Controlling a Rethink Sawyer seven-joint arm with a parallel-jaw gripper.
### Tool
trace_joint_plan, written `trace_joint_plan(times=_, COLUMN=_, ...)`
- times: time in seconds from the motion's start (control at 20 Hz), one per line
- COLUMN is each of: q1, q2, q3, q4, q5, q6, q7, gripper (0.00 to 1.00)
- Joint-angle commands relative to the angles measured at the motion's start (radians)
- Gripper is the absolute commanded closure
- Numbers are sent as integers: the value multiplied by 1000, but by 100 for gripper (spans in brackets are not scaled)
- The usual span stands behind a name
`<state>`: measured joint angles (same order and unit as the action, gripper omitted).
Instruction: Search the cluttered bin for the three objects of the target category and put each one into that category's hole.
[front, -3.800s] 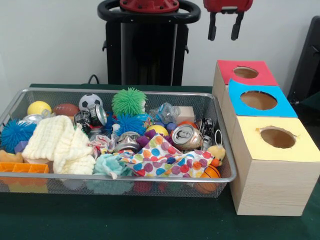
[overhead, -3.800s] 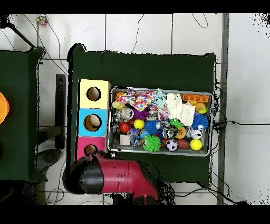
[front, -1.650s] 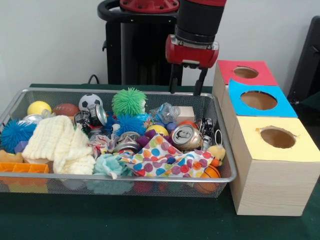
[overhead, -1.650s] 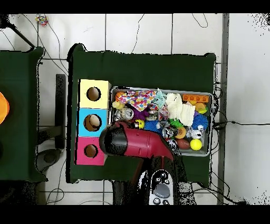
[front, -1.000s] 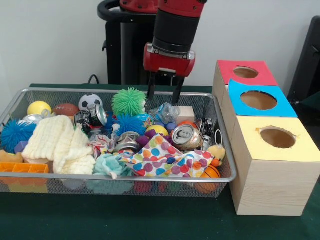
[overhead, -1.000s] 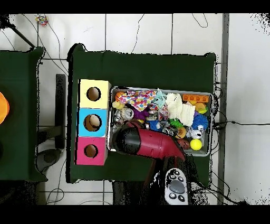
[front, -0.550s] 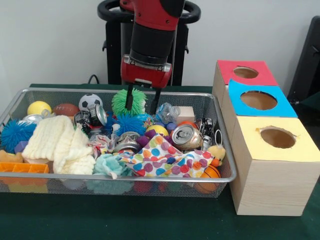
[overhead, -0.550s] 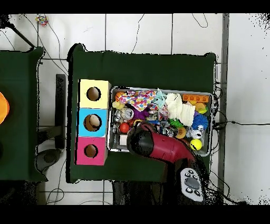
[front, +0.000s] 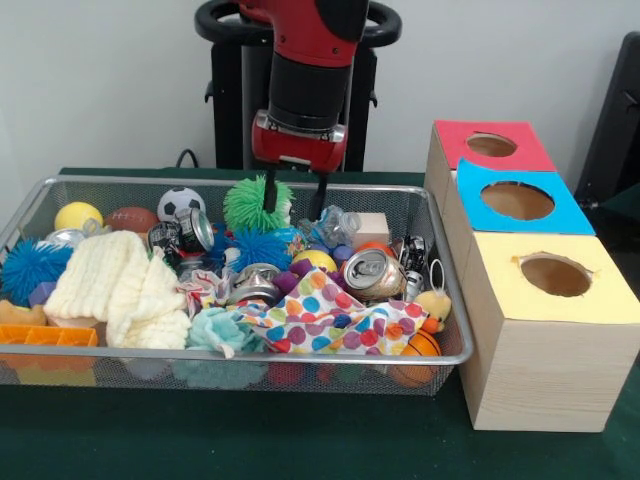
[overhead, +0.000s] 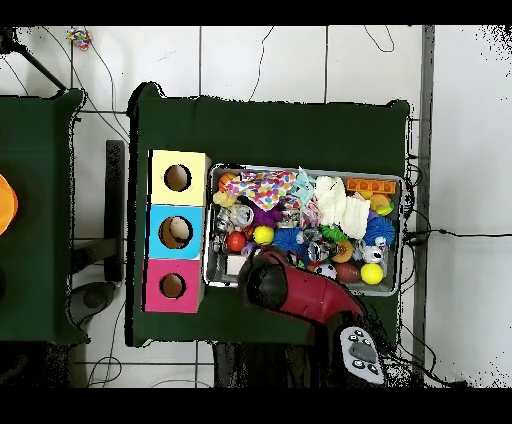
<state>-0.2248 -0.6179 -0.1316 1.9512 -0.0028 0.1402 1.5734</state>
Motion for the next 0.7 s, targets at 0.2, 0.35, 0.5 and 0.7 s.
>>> trace_joint_plan(times=0.2, q1=5, q2=-32, q3=113, q4=126, q5=18, q6=-19, q7=210, gripper=0)
trace_joint_plan(times=0.35, q1=3, q2=-43, q3=121, q4=141, q5=22, q6=-29, q7=214, gripper=0)
trace_joint_plan(times=0.5, q1=-29, q2=-19, q3=157, q4=143, q5=17, q6=-69, q7=209, gripper=0)
trace_joint_plan(times=0.7, q1=-48, q2=5, q3=179, q4=145, q5=13, q6=-106, q7=210, gripper=0)
